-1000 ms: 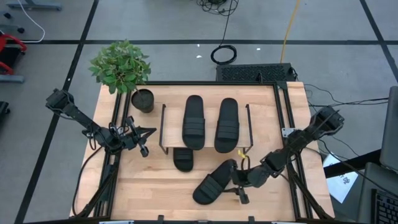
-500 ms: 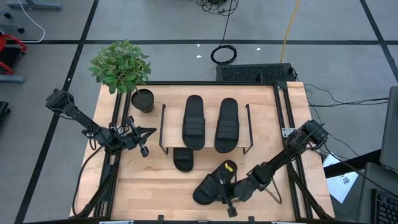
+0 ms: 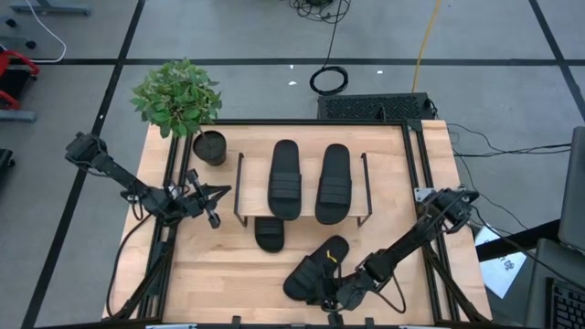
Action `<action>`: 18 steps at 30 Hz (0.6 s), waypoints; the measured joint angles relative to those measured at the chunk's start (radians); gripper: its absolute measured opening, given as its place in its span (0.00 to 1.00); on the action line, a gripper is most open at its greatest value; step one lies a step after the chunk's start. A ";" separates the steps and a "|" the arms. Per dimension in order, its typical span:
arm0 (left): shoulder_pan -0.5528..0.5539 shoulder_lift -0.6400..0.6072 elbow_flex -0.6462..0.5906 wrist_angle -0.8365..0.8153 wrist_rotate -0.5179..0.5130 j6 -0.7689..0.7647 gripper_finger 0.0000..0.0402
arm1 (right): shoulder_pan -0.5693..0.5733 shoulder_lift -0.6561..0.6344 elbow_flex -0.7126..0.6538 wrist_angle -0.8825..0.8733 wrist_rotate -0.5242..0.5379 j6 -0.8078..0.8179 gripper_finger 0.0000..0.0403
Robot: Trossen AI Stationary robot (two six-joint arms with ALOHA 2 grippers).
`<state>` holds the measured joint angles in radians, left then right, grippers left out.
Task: Pick and place slides into the shelf
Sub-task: Put the black slide under the shelf
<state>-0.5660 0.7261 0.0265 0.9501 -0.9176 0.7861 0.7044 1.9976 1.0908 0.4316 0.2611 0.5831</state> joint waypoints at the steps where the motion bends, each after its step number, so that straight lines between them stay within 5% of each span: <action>1: 0.003 0.000 0.000 -0.004 0.000 -0.003 0.06 | 0.000 0.004 0.000 0.002 0.002 0.000 0.00; 18: 0.009 0.000 0.000 -0.008 0.001 -0.010 0.06 | 0.030 -0.011 0.002 -0.250 0.171 0.220 0.00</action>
<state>-0.5568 0.7261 0.0265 0.9420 -0.9169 0.7765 0.7347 1.9865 1.0932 0.1820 0.4319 0.8034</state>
